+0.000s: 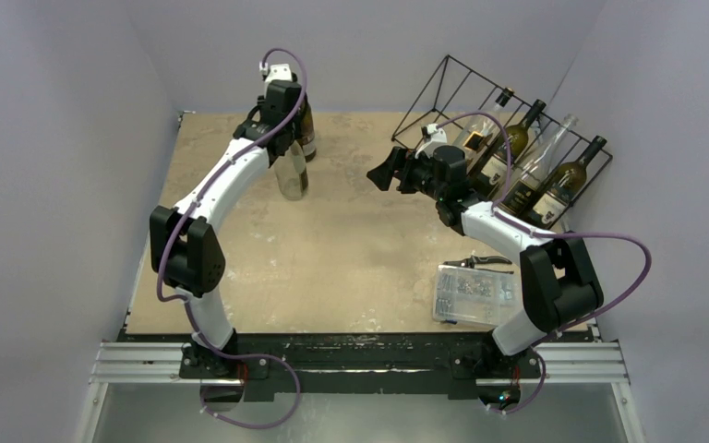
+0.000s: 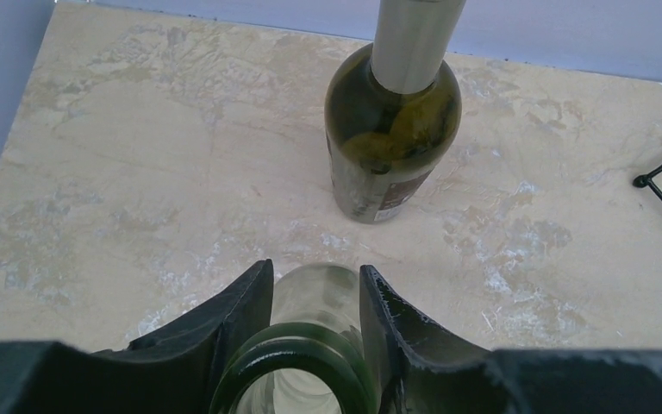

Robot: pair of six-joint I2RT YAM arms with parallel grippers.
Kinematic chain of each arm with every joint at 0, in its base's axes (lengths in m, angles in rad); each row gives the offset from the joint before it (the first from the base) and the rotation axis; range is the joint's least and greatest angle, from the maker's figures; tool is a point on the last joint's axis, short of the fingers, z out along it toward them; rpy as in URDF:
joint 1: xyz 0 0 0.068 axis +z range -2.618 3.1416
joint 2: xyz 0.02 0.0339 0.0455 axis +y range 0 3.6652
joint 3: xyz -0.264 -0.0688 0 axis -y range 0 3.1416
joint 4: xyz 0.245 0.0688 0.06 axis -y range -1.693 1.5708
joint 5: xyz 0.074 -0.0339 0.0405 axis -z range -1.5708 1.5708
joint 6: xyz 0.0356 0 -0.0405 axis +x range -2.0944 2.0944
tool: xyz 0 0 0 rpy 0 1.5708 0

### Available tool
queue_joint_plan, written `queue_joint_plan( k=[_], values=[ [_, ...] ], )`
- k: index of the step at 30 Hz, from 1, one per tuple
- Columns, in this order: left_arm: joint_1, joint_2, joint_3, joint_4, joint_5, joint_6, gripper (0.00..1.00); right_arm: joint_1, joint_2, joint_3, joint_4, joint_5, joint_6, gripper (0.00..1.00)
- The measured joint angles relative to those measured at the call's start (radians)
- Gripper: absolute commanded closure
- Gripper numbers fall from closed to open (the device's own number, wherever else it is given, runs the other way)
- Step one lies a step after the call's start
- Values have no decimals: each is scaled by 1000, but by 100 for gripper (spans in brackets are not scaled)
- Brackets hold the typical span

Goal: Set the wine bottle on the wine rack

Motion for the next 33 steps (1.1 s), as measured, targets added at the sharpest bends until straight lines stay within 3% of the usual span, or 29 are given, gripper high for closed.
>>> queue_joint_plan(
  k=[4,16,26,33],
  values=[
    [1,0,3,-9,13,0,100,0,0,0,0,0,0,1],
    [-6,-33,4,-75,140,18,100,0,0,0,2,-13,-1,1],
    [-153,-104,-50,-130,213,88,100,0,25,0,22,-28,-1,1],
    [-162,-112,-53,-134,359,85,100,0,5,-34,51,-24,-16,1]
  ],
)
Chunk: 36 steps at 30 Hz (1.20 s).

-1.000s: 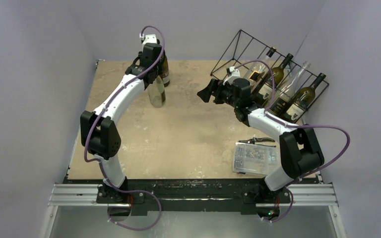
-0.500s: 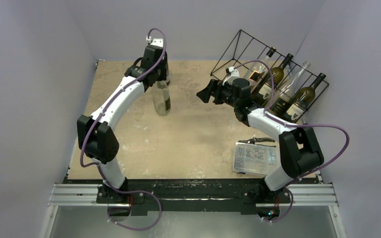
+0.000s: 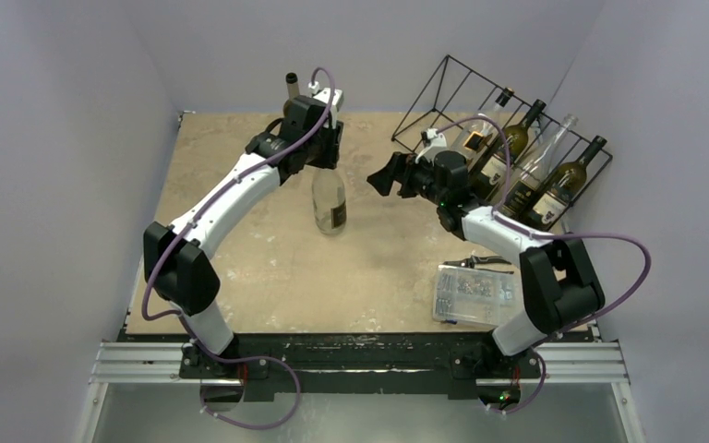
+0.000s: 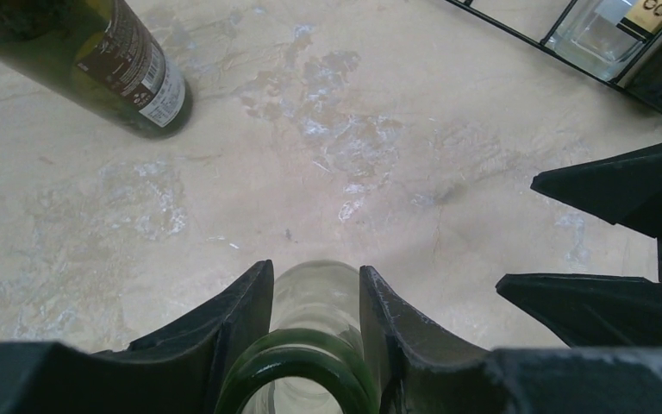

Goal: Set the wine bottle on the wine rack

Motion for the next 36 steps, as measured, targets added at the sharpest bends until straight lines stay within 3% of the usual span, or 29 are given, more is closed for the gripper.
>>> queue_joint_plan(
  k=[8,16,26,36],
  values=[
    [8,0,2,-10,98,6,100,0,-105,-56,43,35,-43,1],
    [7,-54,-26,-60,172,6,100,0,-111,-67,81,54,-57,1],
    [11,-166,-96,-93,191,7,100,21,-116,-68,40,16,-37,1],
    [62,-174,-118,-107,283,6,100,22,-223,-122,23,-48,-98,1]
  ],
)
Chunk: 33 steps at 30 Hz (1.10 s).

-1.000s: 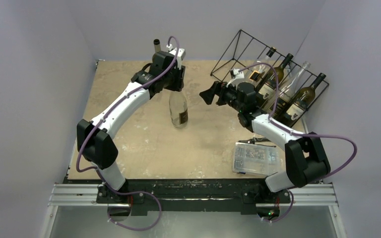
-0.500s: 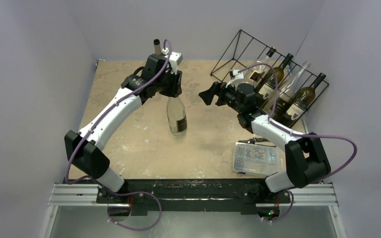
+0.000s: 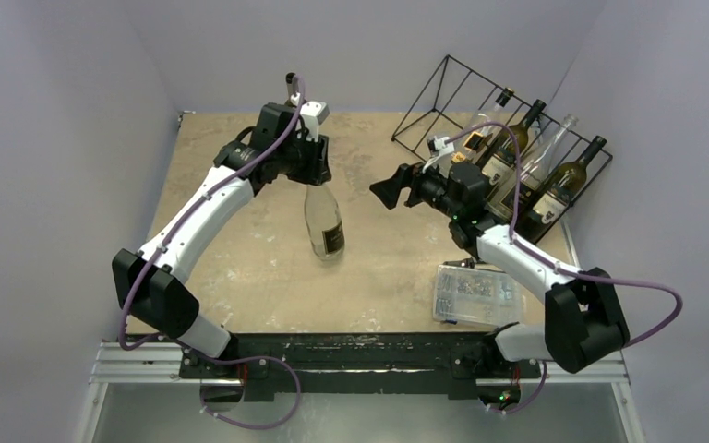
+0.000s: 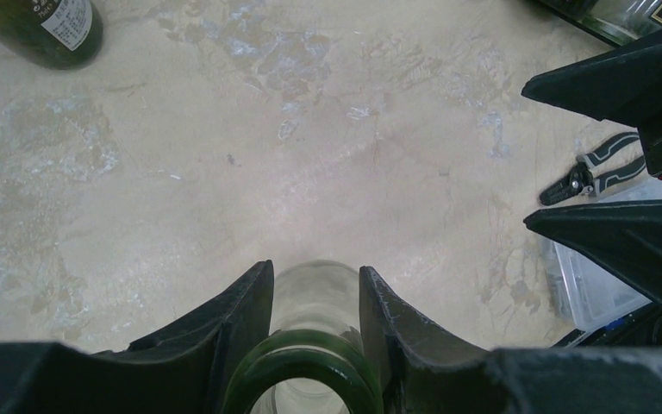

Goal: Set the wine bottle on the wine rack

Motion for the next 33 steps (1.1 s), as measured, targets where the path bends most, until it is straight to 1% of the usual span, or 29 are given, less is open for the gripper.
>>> queue_joint_plan(
  k=[6,10,14,17,22,26,33],
  values=[
    [11,6,4,-13,58,-5,100,0,-31,-36,32,-85,-44,1],
    [11,39,27,-35,111,-13,100,0,-57,-69,90,-159,-49,1],
    [11,55,29,-36,162,-27,100,5,-48,-74,167,-253,-40,1],
    [11,56,29,-35,205,-40,100,40,-16,-63,190,-293,-43,1],
    [11,58,34,-26,269,-71,100,126,48,-11,161,-292,-58,1],
    [10,58,35,-7,300,-106,100,162,88,38,118,-281,-66,1],
    [4,63,35,21,326,-147,100,233,164,112,25,-187,-107,1]
  ],
)
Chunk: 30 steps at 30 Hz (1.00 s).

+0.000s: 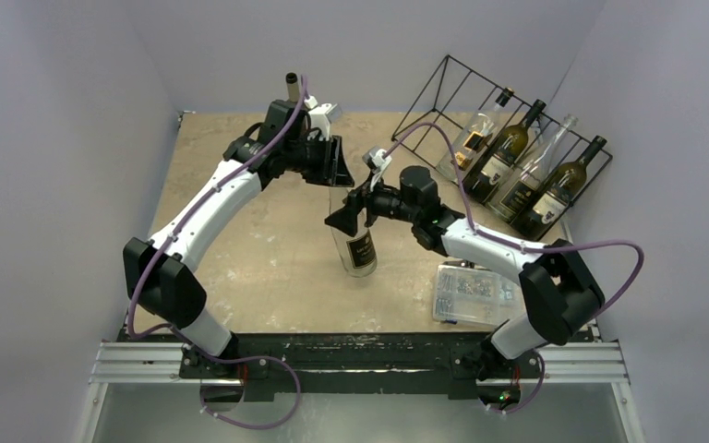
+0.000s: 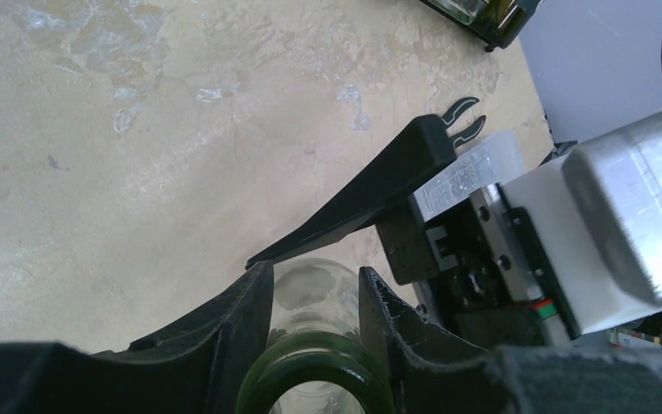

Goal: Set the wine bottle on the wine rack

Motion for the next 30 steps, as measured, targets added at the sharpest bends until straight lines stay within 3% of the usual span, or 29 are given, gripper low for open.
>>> queue_joint_plan(
  k=[12,21,25,30],
  values=[
    [-9,3,5,-20,-18,3,100,65,24,27,-131,153,-103,3],
    [-9,4,22,-48,-38,4,100,75,24,33,-135,166,-114,1],
    [-9,4,23,-57,-38,7,100,81,28,35,-135,165,-114,8],
    [-9,4,25,-60,-42,13,99,89,35,37,-130,166,-108,29]
  ],
)
